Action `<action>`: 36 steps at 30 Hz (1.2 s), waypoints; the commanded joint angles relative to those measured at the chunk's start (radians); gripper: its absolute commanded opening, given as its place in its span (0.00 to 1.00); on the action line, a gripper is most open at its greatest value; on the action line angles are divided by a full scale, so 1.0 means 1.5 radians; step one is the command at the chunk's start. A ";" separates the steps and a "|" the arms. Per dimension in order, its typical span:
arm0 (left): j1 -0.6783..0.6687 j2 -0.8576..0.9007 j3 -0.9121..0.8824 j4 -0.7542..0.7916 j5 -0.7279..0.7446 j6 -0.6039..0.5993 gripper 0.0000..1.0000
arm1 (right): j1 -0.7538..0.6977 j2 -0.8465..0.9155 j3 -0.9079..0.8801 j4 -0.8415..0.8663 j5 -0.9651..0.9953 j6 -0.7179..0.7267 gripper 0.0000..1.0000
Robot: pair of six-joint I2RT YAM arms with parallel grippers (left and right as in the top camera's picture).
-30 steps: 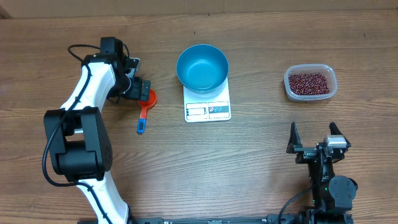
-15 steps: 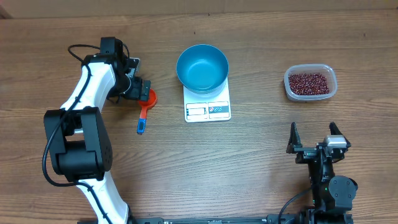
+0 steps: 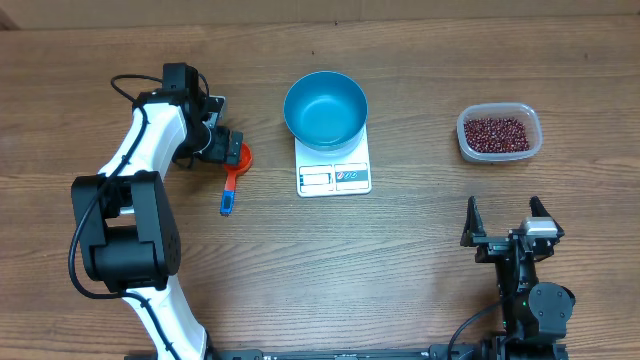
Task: Scoop item into bowl and weigh 150g on scale
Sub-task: 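Lower the left gripper and close it on the orange cup's rim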
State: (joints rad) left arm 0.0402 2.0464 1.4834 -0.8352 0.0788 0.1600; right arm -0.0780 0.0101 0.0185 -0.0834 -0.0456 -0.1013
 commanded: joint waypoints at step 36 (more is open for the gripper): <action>0.004 0.006 -0.028 0.029 -0.001 -0.002 1.00 | 0.000 -0.005 -0.007 0.002 -0.001 -0.001 1.00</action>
State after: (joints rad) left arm 0.0402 2.0464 1.4548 -0.7933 0.0776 0.1604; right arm -0.0780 0.0101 0.0185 -0.0834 -0.0460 -0.1013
